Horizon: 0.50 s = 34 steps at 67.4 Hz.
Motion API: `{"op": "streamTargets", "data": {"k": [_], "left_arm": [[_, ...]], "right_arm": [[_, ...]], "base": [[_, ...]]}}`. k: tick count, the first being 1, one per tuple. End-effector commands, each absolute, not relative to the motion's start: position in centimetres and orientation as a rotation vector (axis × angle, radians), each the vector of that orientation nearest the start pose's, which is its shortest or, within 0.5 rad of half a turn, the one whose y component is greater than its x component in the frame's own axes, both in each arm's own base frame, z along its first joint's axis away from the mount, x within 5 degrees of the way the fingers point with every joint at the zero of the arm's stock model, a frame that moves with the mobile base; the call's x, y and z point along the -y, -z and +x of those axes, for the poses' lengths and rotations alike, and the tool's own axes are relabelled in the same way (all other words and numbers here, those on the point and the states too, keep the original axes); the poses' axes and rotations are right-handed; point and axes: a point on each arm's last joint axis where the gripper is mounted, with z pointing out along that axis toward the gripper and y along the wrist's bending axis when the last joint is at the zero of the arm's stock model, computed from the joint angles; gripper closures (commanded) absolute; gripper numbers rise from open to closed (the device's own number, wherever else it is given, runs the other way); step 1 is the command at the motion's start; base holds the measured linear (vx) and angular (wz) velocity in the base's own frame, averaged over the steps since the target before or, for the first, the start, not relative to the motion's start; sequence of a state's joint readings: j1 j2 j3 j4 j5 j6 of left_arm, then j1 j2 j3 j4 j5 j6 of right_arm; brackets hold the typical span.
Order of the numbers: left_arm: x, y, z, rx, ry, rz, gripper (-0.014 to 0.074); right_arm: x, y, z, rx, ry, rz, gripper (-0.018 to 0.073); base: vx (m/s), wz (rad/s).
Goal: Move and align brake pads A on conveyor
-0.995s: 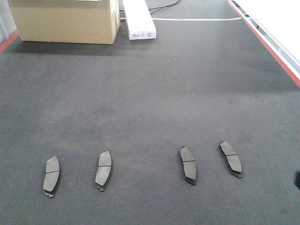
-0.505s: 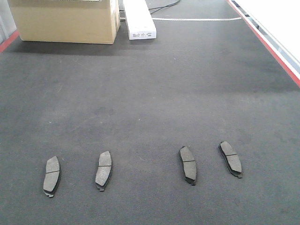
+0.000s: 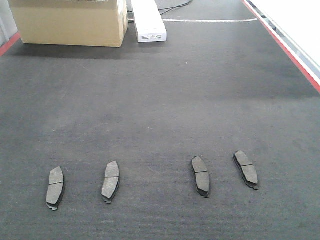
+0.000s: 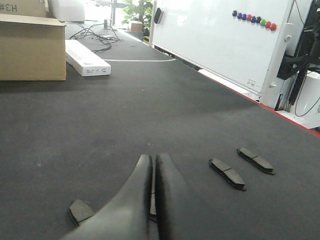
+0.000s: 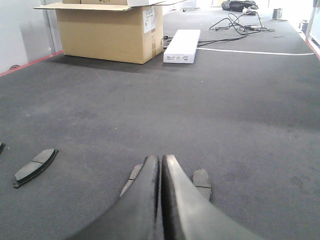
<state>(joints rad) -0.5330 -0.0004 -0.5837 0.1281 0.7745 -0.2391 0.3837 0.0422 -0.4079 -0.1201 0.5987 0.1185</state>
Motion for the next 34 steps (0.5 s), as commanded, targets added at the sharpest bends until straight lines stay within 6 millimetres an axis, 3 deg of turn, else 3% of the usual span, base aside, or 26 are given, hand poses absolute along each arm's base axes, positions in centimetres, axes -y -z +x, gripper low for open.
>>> {"op": "streamTargets", "data": {"k": [1, 25, 34], "left_arm": [[-1.1, -33.8, -0.3, -1.599, 0.462, 0.252, 0.0604], [-1.0, -33.7, -0.2, -1.599, 0.46, 0.252, 0.0603], [-0.5, -32.7, 0.8, -1.557, 0.364, 0.225, 0.0602]], "right_arm": [[-0.4, -30.3, 2.6, -1.619, -0.235, -0.268, 0.0571], [-0.4, -30.3, 2.6, -1.619, -0.235, -0.268, 0.0571], [-0.4, -30.3, 2.6, -1.619, -0.235, -0.268, 0.0571]], "base": [[0.0, 0.0], [0.0, 0.0], [0.0, 0.0]]}}
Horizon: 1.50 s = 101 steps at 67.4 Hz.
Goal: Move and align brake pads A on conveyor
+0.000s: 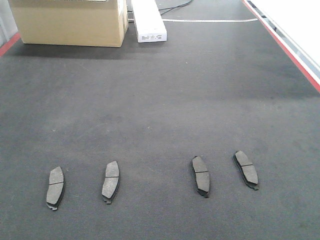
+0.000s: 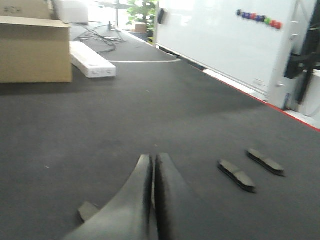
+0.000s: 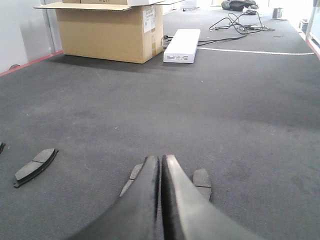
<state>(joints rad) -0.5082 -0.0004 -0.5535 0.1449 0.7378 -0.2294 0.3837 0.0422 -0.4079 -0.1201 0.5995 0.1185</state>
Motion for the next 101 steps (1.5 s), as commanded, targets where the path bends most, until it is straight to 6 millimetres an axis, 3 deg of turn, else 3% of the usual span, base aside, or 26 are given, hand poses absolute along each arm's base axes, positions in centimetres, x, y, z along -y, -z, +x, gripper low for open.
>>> {"op": "streamTargets", "data": {"k": [1, 14, 25, 32, 67, 101], "left_arm": [[-0.3, -32.3, 1.0, -1.553, 0.352, 0.214, 0.0602], [0.7, -25.8, 4.5, -1.522, 0.2, 0.1, 0.0602], [0.3, -21.0, 5.7, -1.57, 0.125, -0.032, 0.0602], [-0.1, -19.2, 5.9, -1.596, 0.103, -0.128, 0.0602], [-0.4, -19.0, 5.6, -1.604, -0.006, -0.101, 0.0602], [-0.4, -19.0, 5.6, -1.604, -0.003, -0.104, 0.0602]], "right_arm": [[-0.4, -30.3, 2.6, -1.619, -0.235, -0.268, 0.0571], [-0.4, -30.3, 2.6, -1.619, -0.235, -0.268, 0.0571], [-0.4, -30.3, 2.6, -1.619, -0.235, -0.268, 0.0571], [-0.4, -30.3, 2.6, -1.619, -0.235, -0.268, 0.0571], [-0.4, -30.3, 2.6, -1.619, -0.235, -0.268, 0.0571], [-0.4, -30.3, 2.6, -1.62, -0.235, -0.268, 0.0571]], "base": [[0.0, 0.0], [0.0, 0.0], [0.0, 0.0], [0.0, 0.0], [0.0, 0.0], [0.0, 0.0]]}}
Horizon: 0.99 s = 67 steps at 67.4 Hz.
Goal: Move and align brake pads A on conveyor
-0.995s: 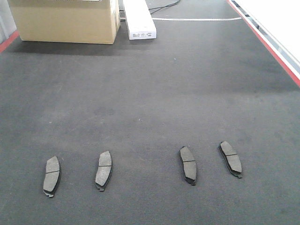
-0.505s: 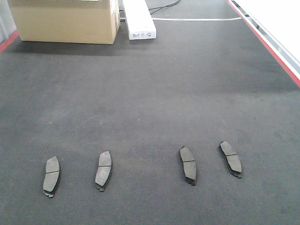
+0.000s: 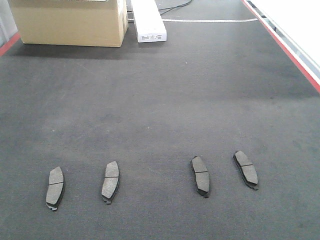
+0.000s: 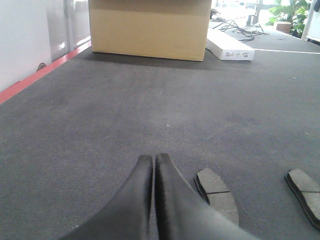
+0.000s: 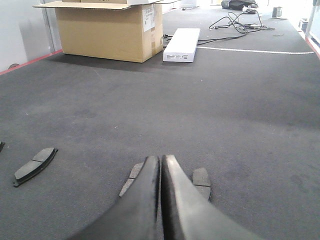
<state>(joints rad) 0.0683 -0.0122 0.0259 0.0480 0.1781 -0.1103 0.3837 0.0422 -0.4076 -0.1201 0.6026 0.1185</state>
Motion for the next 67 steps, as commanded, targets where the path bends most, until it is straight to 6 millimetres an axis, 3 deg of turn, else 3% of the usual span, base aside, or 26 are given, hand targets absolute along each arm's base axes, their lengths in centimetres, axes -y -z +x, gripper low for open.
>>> {"op": "streamTargets", "data": {"k": [1, 25, 35, 45, 67], "left_arm": [[-0.4, -19.0, 5.6, -1.604, -0.003, -0.104, 0.0602], [-0.4, -19.0, 5.6, -1.604, -0.003, -0.104, 0.0602], [-0.4, -19.0, 5.6, -1.605, -0.003, -0.104, 0.0602], [-0.4, -19.0, 5.6, -1.605, -0.003, -0.104, 0.0602], [-0.4, -19.0, 5.6, -1.605, -0.003, -0.104, 0.0602]], "right_arm": [[-0.4, -30.3, 2.6, -1.62, -0.235, -0.268, 0.0571], [-0.2, -30.4, 2.6, -1.605, -0.185, -0.269, 0.0571], [-0.1, -30.0, 3.2, -1.563, -0.075, -0.081, 0.0571], [0.2, -27.6, 4.3, -1.512, 0.008, 0.025, 0.0571], [0.1, -22.1, 5.1, -1.536, 0.018, 0.001, 0.0571]], "base": [[0.0, 0.0], [0.0, 0.0], [0.0, 0.0], [0.0, 0.0], [0.0, 0.0]]}}
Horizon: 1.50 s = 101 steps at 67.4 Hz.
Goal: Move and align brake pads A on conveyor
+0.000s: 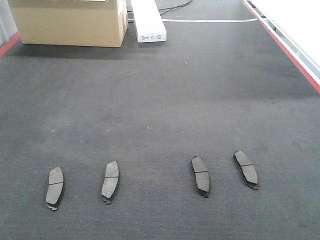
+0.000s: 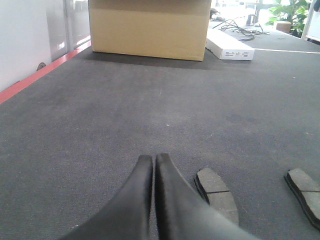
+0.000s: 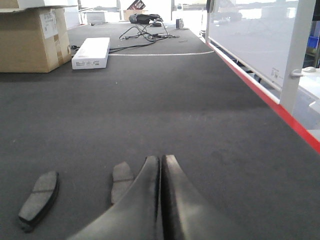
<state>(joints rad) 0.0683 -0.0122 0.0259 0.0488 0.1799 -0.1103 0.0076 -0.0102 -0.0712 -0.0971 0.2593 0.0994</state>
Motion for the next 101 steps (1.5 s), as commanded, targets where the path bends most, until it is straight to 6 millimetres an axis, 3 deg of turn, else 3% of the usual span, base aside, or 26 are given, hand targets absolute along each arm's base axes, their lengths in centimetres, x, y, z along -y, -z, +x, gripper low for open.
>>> {"op": "streamTargets", "data": {"k": [1, 10, 101], "left_arm": [[-0.4, -19.0, 5.6, -1.605, -0.003, -0.104, 0.0602], [-0.4, -19.0, 5.6, -1.605, -0.003, -0.104, 0.0602], [-0.4, -19.0, 5.6, -1.605, -0.003, -0.104, 0.0602]], "right_arm": [[0.1, -21.9, 5.2, -1.53, 0.014, 0.002, 0.0571], [0.0, -20.1, 5.6, -1.492, -0.002, -0.004, 0.0571], [0.0, -20.2, 5.6, -1.487, -0.004, -0.002, 0.0571]], "base": [[0.0, 0.0], [0.0, 0.0], [0.0, 0.0]]}}
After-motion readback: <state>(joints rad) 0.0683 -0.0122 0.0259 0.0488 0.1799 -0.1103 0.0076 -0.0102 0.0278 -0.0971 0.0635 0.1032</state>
